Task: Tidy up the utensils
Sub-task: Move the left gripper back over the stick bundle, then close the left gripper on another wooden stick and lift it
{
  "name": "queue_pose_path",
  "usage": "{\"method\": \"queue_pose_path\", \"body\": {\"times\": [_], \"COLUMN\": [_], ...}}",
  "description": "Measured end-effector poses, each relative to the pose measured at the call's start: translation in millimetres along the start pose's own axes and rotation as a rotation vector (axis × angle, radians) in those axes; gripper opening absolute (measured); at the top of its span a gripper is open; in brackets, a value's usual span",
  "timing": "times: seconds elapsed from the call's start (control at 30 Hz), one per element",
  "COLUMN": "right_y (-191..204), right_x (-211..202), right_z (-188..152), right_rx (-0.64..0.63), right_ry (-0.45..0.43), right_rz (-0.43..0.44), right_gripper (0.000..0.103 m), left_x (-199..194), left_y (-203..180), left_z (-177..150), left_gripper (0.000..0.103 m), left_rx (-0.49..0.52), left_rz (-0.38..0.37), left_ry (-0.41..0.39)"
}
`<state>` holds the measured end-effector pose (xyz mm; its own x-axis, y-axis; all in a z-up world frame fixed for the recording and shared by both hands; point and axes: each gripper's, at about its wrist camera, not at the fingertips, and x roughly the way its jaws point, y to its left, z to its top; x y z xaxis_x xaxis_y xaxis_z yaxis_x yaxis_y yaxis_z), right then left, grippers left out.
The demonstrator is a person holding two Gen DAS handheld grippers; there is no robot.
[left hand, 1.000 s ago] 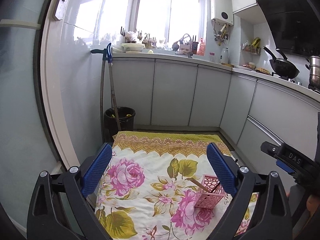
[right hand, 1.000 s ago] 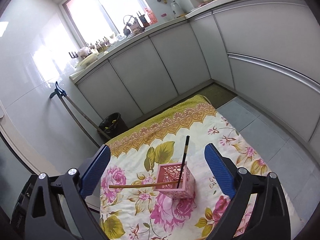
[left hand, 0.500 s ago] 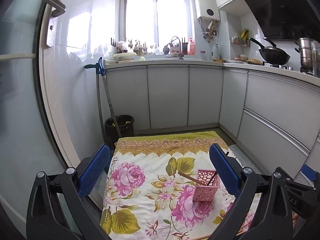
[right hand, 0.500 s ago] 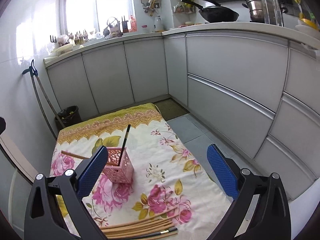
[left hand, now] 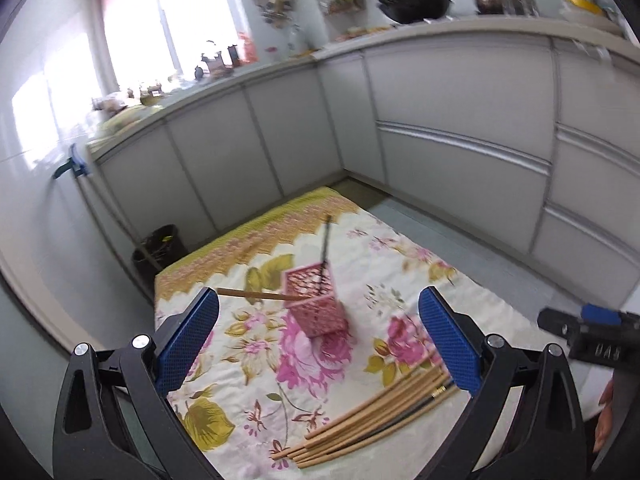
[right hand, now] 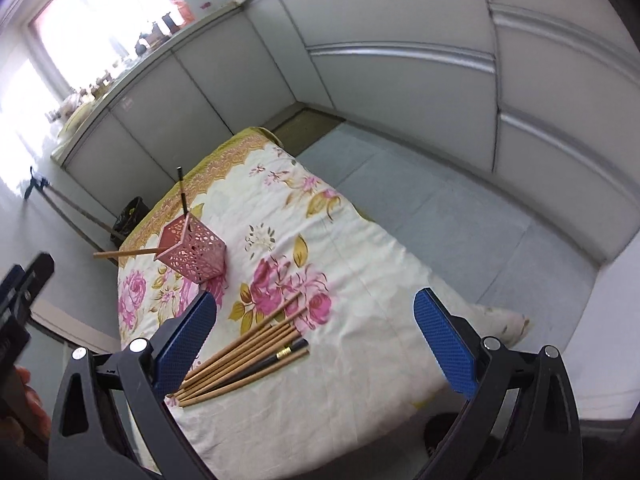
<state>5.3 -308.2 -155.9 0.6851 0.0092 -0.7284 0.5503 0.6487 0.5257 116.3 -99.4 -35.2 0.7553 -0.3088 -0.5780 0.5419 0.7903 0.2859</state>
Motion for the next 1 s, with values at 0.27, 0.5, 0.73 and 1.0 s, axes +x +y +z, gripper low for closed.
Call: {"method": "queue_pose_path", "body": {"times": [0.27,0.5,0.73,1.0], "right_y": [-53,-59,-63,-65], "right_x": [18,42,49,54], "right_z": [8,6,6,9], "right_rx": [0.203,0.257,0.270,0.261], "right_ry": [0.095,0.207,0.235,0.236], "right_rz": [0.038,0.097,0.109,0.084], "right_gripper": [0.096,0.096,0.096,0.096], "left_x": [89,170,227,262], "left_y": [-72,-105,-120,-127], "left_z": [-9,-28,-39,-54], "left_gripper": [0.096,0.096,0.053,0.035], "left_rx": [0.361,0.431,0.444,0.469], "left_rz": [-0.342,-0.446,-0.516,-0.533], "left_ry": [0.348,0.598,0.808,0.868]}}
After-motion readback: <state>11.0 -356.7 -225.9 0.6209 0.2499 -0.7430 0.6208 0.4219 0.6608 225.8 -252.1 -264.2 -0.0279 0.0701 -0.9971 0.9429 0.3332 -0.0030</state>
